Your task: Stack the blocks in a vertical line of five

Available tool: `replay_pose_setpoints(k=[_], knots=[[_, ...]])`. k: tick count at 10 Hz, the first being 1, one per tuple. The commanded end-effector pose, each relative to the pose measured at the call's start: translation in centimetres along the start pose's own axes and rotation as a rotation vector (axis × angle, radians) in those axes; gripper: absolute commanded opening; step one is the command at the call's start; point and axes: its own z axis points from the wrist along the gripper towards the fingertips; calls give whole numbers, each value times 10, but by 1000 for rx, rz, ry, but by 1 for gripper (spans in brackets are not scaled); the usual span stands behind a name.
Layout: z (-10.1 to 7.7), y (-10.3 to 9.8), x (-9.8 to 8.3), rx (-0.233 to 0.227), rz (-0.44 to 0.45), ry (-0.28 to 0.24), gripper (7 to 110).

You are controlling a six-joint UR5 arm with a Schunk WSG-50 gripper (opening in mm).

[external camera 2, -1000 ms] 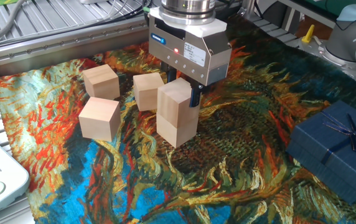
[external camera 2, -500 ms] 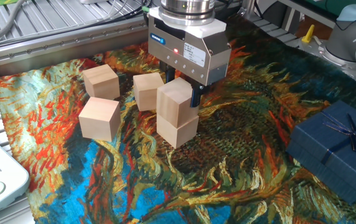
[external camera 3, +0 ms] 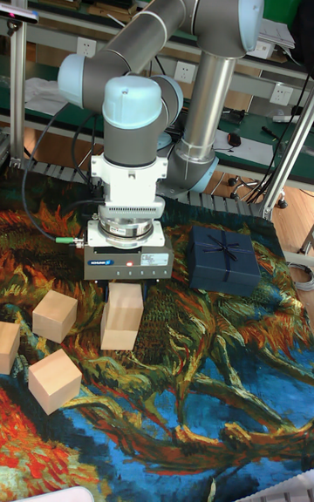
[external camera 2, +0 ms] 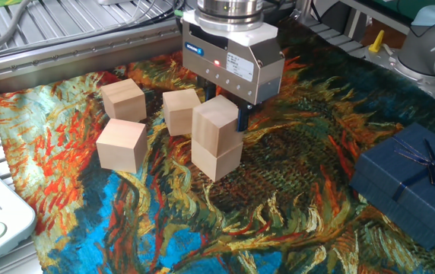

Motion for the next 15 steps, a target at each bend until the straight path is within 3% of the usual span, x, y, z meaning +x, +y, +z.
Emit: replay_pose_setpoints(k=[1, 4, 8, 10, 13, 15], knots=[[-4, 5, 0, -25, -10, 1, 88], [-10, 2, 1, -20, -16, 5, 88], [-50, 12, -3, -45, -11, 22, 88], [-66, 16, -7, -65, -10, 6, 88], [-79, -21, -24, 45, -98, -52, 88], [-82, -24, -24, 36, -81, -80, 88]])
